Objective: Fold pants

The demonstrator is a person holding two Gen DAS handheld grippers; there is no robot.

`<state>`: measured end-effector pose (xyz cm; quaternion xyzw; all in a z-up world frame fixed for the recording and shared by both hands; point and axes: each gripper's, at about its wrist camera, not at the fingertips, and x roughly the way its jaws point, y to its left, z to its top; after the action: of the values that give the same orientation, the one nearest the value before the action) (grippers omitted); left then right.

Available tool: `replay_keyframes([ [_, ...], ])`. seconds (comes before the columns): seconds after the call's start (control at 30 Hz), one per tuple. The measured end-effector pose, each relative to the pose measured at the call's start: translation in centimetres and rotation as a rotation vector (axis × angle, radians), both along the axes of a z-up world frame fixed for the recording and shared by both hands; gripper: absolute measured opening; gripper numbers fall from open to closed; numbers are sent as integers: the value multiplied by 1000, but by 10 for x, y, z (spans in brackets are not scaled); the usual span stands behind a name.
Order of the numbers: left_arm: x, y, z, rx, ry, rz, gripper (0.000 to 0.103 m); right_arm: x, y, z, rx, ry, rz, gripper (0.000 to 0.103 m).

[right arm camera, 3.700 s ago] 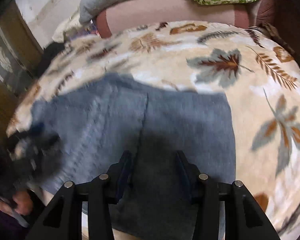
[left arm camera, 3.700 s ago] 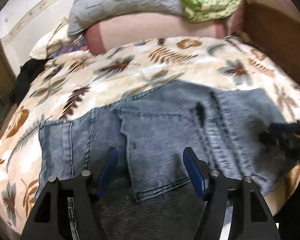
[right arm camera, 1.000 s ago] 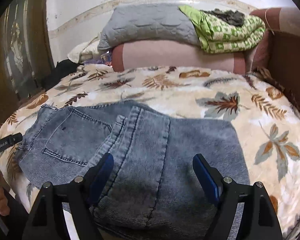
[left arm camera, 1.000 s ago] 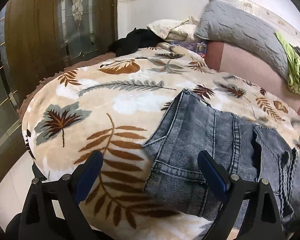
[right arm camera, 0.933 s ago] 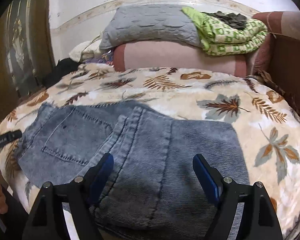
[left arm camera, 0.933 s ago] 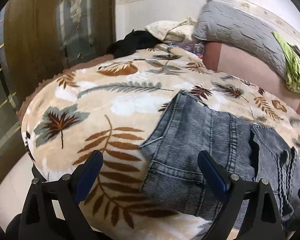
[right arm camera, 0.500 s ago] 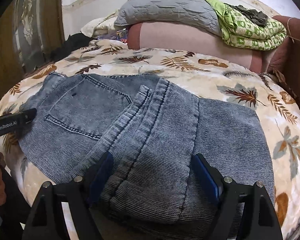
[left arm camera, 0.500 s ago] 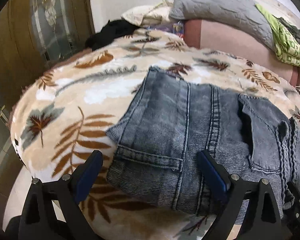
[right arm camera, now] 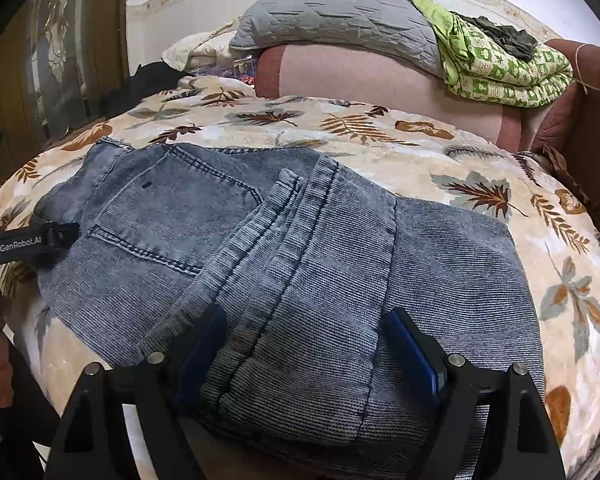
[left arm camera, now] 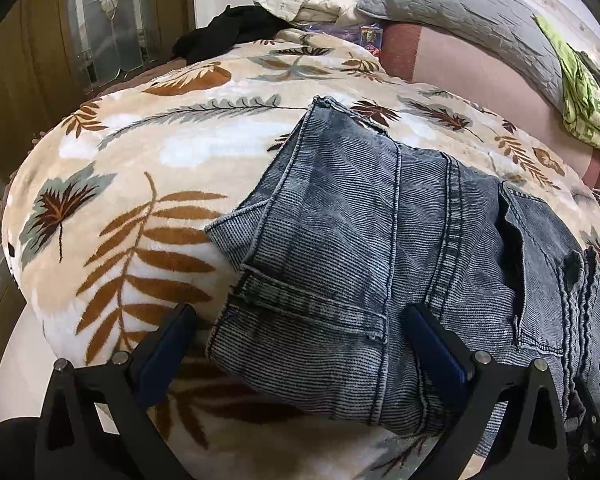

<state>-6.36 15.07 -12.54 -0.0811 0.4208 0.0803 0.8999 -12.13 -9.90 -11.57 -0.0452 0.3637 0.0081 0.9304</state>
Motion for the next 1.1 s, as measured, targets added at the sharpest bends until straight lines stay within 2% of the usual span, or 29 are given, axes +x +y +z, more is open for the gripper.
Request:
replay_keyframes([
  [0.13, -2, 5, 7, -7, -3, -21, 103, 1, 0, 1, -6, 17, 2, 85],
  [0.2, -11, 9, 17, 30, -30, -4, 103, 2, -2, 6, -3, 45, 9, 85],
  [0.4, -46, 35, 36, 52, -117, 80, 103, 7, -2, 44, 20, 22, 37, 85],
  [0.5, -57, 54, 34, -19, -116, 124, 103, 25, 10, 66, 47, 23, 81, 85],
  [0.6, -58, 62, 33, -58, -115, 145, 103, 45, 32, 86, 51, 16, 129, 85],
  [0.67, -54, 61, 31, -78, -104, 129, 103, 58, 48, 95, 64, 22, 154, 85],
  [0.73, -50, 59, 27, -87, -82, 115, 103, 76, 67, 101, 91, 67, 194, 85],
  [0.83, -50, 61, 26, -137, -85, 106, 103, 102, 93, 104, 120, 125, 259, 85],
  [1.0, -51, 66, 28, -191, -108, 105, 103, 145, 142, 106, 86, 184, 355, 85],
  [1.1, -45, 66, 23, -207, -83, 103, 103, 171, 173, 100, 84, 247, 393, 85],
])
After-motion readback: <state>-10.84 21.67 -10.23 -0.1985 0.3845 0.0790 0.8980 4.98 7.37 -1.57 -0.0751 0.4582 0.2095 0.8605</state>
